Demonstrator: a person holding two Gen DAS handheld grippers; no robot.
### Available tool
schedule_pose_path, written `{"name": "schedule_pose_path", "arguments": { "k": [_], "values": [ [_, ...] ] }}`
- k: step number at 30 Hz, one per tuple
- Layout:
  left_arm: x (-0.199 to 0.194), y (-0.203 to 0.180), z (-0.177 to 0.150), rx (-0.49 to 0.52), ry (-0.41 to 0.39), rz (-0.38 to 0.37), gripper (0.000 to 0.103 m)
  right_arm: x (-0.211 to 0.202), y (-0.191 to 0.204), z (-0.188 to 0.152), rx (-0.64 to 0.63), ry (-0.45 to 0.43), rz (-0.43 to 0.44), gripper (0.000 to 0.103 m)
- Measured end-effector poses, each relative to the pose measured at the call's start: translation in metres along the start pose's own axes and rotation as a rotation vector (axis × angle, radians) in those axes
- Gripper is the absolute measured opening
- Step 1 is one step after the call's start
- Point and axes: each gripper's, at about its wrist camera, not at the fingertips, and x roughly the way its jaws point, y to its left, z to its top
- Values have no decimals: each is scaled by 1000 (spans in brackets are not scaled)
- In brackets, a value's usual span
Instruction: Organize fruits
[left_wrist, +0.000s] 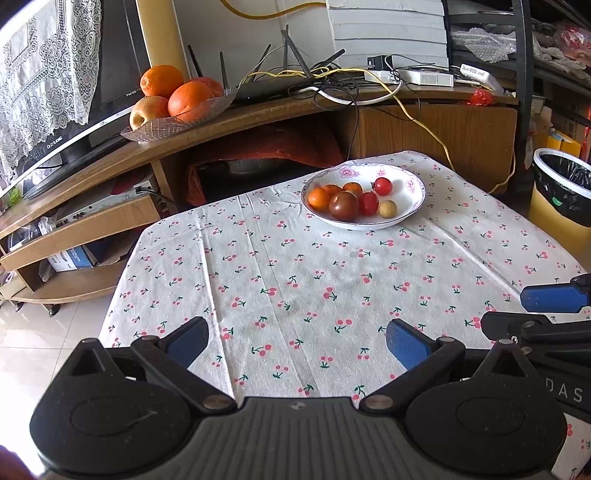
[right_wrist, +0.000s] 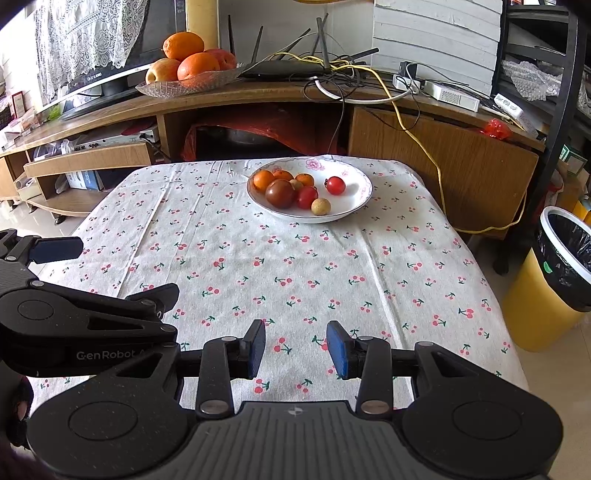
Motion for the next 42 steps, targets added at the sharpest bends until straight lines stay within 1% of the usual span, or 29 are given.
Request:
{"name": "schedule_pose_path", "arguments": {
  "k": [16, 33, 42],
  "values": [
    [-9, -3, -6, 25, -3, 14, 103, -7, 4, -6, -8, 16, -3, 34],
    [-11, -1, -9, 21, 0, 17, 103, -7, 7, -8, -15, 19, -2, 34],
    [-11, -4, -9, 25, -11, 34, 103, -6, 7, -8, -16, 18, -1, 34]
  ]
}}
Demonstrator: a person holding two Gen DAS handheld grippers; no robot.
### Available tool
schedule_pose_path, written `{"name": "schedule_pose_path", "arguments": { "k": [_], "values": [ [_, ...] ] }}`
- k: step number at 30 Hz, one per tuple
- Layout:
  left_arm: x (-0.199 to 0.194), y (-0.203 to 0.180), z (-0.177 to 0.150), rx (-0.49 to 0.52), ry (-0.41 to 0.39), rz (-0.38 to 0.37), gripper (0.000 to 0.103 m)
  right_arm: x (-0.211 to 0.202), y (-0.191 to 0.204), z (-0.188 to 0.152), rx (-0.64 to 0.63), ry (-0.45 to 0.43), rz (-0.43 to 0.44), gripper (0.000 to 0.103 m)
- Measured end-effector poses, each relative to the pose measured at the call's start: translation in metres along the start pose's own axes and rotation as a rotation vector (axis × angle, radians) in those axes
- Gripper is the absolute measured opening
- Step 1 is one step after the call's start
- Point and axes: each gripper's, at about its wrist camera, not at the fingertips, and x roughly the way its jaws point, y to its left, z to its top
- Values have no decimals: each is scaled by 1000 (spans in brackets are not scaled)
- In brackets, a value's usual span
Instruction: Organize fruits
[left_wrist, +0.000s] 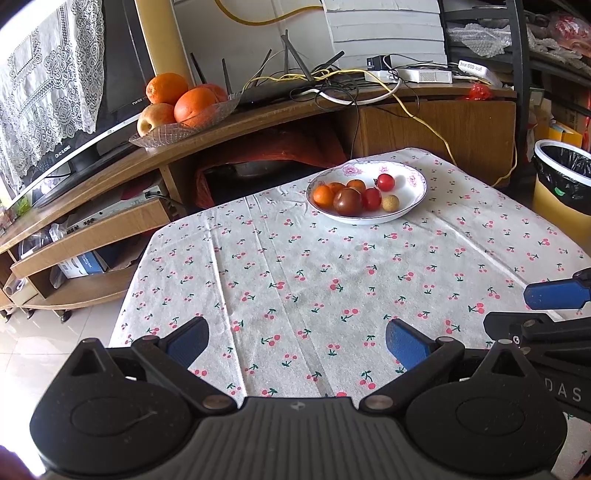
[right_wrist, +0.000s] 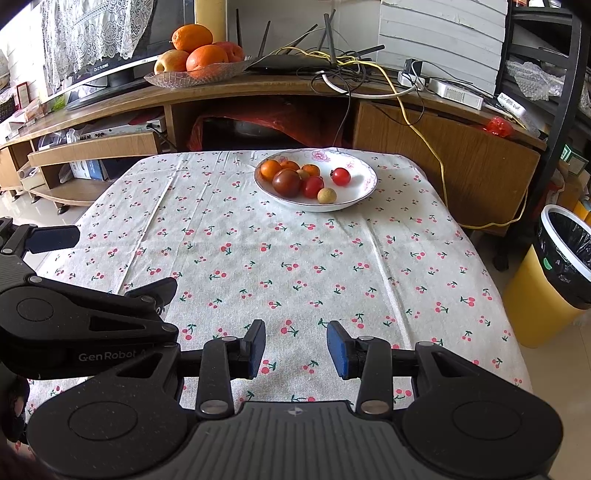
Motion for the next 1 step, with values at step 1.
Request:
{"name": "schedule_pose_path", "arguments": {
  "k": [1],
  "values": [
    [0, 1, 0, -3, 3, -2, 103, 0, 0, 0, 1, 0, 1, 34]
  ]
}}
